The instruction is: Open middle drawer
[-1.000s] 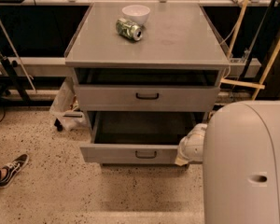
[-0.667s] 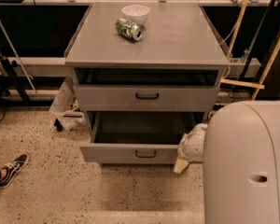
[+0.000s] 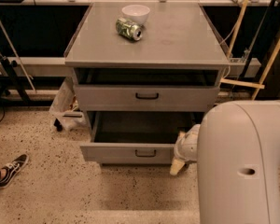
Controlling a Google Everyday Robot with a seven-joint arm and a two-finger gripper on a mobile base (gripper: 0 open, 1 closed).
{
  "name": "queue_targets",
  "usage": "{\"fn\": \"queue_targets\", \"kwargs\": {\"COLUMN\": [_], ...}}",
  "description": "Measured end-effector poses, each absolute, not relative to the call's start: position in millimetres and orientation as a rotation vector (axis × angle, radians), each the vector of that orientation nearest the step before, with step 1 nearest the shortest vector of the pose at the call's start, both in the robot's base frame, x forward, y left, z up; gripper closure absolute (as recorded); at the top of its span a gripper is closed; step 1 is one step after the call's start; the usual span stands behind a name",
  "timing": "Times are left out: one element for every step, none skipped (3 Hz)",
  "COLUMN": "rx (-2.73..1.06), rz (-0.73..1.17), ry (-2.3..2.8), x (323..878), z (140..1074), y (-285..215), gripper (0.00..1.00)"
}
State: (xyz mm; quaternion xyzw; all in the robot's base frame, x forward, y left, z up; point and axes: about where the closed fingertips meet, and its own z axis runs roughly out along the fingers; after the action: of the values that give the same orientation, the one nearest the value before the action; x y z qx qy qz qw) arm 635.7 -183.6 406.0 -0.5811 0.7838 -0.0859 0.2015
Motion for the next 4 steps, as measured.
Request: {"fn": "queue_targets", "kwargs": {"rx": [-1.626, -1.626, -1.626, -1.626], "rz": [-0.149, -0.149, -0.149, -0.149], "ry": [2.193, 2.193, 2.193, 2.193], "x": [640.6, 640.5, 640.5, 640.5], "z": [376.4, 379.9, 379.9, 379.9], "y": [-159.0, -159.0, -159.0, -159.0], "gripper": [0.00, 0.00, 0.19, 0.42]}}
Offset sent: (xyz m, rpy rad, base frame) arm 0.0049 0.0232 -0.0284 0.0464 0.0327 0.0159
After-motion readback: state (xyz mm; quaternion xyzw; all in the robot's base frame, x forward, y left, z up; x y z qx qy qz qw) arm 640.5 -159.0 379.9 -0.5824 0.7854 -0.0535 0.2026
